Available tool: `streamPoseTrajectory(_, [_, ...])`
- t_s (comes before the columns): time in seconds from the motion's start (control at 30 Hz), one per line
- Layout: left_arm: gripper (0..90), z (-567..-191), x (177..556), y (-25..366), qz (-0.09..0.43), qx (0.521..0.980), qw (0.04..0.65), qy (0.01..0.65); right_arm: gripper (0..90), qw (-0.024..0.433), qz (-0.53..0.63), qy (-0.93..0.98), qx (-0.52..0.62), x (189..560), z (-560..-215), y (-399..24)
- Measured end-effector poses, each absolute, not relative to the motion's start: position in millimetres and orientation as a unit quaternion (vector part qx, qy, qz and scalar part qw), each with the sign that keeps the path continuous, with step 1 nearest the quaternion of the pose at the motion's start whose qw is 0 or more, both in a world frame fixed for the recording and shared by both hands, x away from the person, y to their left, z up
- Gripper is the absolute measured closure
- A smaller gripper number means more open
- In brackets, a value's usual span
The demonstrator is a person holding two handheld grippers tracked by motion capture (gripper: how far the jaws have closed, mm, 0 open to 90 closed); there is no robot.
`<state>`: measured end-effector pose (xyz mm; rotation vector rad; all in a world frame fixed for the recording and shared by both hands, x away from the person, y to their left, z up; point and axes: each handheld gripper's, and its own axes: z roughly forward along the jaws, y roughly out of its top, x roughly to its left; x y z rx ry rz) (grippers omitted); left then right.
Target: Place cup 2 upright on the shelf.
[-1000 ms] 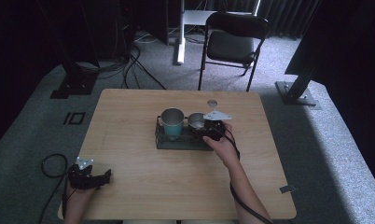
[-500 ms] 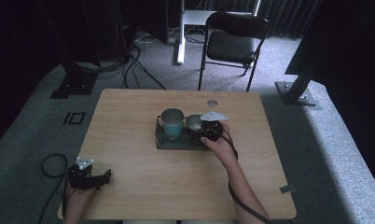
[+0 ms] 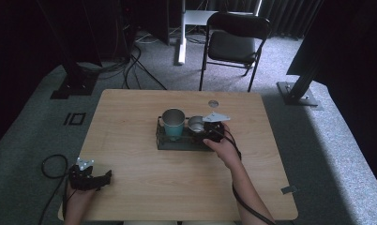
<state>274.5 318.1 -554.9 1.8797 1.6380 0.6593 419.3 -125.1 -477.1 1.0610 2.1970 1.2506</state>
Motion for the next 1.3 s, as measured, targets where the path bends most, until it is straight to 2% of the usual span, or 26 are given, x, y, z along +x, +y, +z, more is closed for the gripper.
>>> streamPoseTrajectory(0.23, [1.3,-554.8,274.4,318.1,0.246,0.7,0.278,0.61,12.9,0.193,0.458,0.784,0.372,413.8,-474.2,-129.7])
streamPoseTrajectory(1.3, [1.4,-554.9,274.4,318.1,0.246,0.7,0.278,0.61,12.7,0.203,0.484,0.763,0.377,381.6,-475.6,-173.1])
